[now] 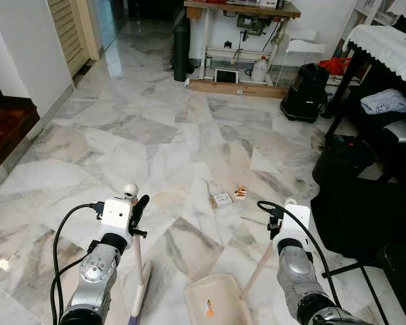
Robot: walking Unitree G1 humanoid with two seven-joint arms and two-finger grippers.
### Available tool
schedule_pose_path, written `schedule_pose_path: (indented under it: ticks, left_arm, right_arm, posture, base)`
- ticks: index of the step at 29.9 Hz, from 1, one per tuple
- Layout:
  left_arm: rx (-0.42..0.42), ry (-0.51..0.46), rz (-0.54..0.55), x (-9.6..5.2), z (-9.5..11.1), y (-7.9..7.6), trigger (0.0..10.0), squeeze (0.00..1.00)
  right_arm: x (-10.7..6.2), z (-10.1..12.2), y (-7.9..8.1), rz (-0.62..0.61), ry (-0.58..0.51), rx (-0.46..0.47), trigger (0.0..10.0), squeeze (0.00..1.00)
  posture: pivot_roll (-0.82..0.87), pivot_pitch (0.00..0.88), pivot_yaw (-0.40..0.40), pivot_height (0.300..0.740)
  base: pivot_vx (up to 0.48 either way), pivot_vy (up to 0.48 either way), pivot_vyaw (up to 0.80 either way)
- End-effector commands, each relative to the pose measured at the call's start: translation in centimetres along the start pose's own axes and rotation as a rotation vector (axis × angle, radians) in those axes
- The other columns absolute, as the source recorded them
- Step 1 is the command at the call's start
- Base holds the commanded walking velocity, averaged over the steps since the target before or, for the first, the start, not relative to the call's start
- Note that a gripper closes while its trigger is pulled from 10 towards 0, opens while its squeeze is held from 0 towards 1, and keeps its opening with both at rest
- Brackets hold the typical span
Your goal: Sweep floor
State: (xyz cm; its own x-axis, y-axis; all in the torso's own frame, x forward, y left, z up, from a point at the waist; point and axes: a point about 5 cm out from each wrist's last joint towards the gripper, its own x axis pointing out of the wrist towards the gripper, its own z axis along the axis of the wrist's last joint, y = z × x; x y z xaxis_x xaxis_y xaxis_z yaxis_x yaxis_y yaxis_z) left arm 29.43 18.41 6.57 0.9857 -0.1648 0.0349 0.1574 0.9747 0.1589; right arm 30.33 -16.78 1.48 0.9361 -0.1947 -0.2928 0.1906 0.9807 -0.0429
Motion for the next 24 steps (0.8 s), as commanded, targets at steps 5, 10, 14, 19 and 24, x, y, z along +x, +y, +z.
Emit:
schedule_pose_path:
  ticks: [5,10,14,19,24]
  left_arm:
    - [0.011,-0.037,-0.012,0.23,0.47,-0.27,10.0,0.00]
    - [0.012,-0.039,-0.013,0.25,0.48,-0.30,10.0,0.00]
    - [0.010,-0.038,-0.016,0.26,0.47,-0.36,10.0,0.00]
    - [0.011,-0.039,-0.017,0.28,0.48,-0.40,10.0,0.00]
    - [0.009,-0.038,-0.018,0.23,0.41,-0.42,10.0,0.00]
  right_arm:
    - [-0.07,-0.29,-0.22,-0.005,0.016,-0.004,10.0,0.00]
    - [-0.04,-0.22,-0.18,-0.005,0.015,-0.005,10.0,0.00]
    - [-0.04,-0.23,-0.17,-0.004,0.015,-0.006,10.0,0.00]
    - [-0.03,-0.20,-0.16,-0.005,0.015,-0.006,10.0,0.00]
    - [-0.03,-0.22,-0.17,-0.008,0.016,-0.007,10.0,0.00]
  posture:
    - [0.01,0.000,-0.099,0.740]
    - [0.01,0.000,-0.099,0.740]
    - [0.01,0.000,-0.100,0.740]
    - [0.01,0.000,-0.100,0.740]
    - [0.01,0.000,-0.100,0.740]
  base:
    - [0.000,0.000,0.00]
    - [0.000,0.000,0.00]
    - [0.000,0.000,0.00]
    - [-0.199,0.000,0.00]
    - [-0.290,0.000,0.00]
